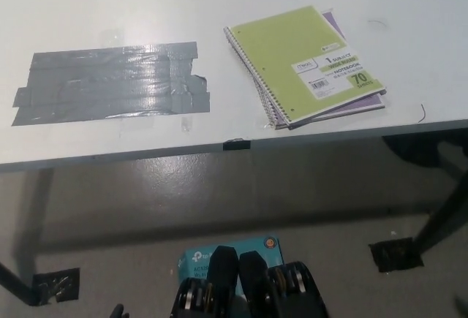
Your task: The robot uses its right hand to align two notebooks stacked together until they are fully overlapped
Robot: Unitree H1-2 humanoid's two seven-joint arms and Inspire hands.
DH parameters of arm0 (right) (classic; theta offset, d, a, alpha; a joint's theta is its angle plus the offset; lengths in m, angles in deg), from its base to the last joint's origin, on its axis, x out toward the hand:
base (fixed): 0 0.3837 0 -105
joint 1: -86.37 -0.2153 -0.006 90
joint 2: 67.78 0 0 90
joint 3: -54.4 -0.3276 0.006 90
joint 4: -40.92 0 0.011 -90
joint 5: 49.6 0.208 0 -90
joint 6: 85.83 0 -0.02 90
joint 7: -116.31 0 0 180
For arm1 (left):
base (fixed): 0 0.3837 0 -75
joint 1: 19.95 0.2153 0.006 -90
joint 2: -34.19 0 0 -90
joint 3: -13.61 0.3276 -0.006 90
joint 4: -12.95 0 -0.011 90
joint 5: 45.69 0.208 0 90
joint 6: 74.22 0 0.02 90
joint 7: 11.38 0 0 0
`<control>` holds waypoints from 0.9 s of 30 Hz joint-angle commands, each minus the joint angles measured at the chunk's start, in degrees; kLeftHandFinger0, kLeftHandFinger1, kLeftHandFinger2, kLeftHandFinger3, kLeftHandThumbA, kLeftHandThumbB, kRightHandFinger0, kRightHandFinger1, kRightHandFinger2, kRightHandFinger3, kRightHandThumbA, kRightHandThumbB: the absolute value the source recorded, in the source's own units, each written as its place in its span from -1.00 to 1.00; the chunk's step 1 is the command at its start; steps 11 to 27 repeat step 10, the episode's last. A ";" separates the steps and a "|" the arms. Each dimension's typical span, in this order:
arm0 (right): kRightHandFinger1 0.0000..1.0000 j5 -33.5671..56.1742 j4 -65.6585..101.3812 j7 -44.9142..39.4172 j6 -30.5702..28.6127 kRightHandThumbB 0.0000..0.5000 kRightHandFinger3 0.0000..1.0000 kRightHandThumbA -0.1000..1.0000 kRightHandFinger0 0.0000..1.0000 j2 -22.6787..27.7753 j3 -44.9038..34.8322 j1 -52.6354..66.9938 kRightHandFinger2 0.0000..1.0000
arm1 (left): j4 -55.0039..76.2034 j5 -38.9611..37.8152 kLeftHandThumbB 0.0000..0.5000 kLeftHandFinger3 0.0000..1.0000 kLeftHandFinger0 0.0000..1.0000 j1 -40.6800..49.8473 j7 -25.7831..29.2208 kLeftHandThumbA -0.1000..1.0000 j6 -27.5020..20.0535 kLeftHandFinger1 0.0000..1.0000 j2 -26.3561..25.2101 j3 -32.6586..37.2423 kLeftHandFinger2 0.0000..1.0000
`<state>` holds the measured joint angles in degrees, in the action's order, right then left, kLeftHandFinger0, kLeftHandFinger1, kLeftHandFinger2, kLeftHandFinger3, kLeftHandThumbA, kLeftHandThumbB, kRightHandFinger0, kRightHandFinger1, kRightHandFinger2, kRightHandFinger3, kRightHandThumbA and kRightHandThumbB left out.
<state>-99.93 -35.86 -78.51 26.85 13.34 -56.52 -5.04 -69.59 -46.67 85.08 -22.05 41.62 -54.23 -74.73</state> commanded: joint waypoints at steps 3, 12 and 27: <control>1.00 9.41 1.61 10.08 -21.92 -0.35 1.00 1.00 1.00 3.12 6.64 12.75 1.00 | 3.56 -0.38 1.00 1.00 1.00 0.38 0.67 1.00 0.18 0.54 -1.87 -2.78 0.50; 1.00 13.33 -7.50 -14.34 -9.63 -0.55 1.00 0.80 1.00 13.43 14.15 9.60 1.00 | 2.77 -0.31 1.00 1.00 0.36 -0.77 0.57 1.00 -0.25 0.38 -2.27 -4.39 0.48; 1.00 13.33 -7.50 -14.34 -9.63 -0.55 1.00 0.80 1.00 13.43 14.15 9.60 1.00 | 2.77 -0.31 1.00 1.00 0.36 -0.77 0.57 1.00 -0.25 0.38 -2.27 -4.39 0.48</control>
